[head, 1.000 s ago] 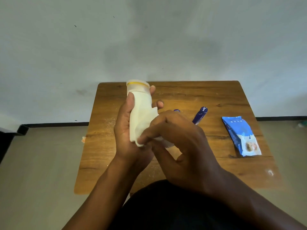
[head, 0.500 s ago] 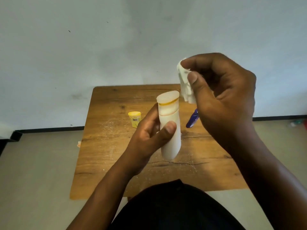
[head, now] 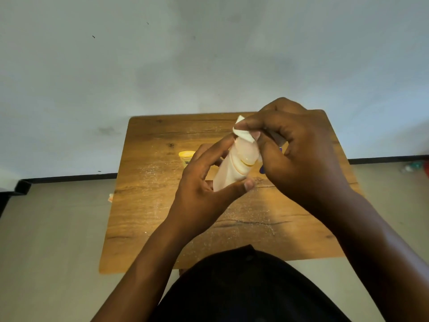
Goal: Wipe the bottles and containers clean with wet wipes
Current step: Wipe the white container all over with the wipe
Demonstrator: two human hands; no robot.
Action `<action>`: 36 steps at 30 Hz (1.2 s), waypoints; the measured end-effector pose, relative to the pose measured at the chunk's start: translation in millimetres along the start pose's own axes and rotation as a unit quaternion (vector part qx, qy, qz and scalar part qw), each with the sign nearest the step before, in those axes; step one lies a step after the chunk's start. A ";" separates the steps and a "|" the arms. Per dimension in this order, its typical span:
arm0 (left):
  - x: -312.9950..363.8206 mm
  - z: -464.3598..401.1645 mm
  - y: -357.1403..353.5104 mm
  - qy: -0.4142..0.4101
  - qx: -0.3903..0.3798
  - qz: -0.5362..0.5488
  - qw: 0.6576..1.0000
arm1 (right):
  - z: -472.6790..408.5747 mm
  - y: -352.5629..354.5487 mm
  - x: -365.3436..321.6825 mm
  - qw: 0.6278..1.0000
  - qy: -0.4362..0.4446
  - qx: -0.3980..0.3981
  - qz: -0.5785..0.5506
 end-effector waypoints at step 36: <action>-248.5 -12.8 172.0 0.250 0.144 -0.196 0.937 | 71.3 -177.3 36.0 0.729 -0.471 -0.115 -0.484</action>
Point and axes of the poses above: each hand's wrist, its own z-axis away from the middle knuckle, its own y-axis out of the back of the hand, x = y × z, the point moved 6 cm from there along -z, towards the middle knuckle, and after that the axes turned 1 degree about z, right-handed, at the moved point
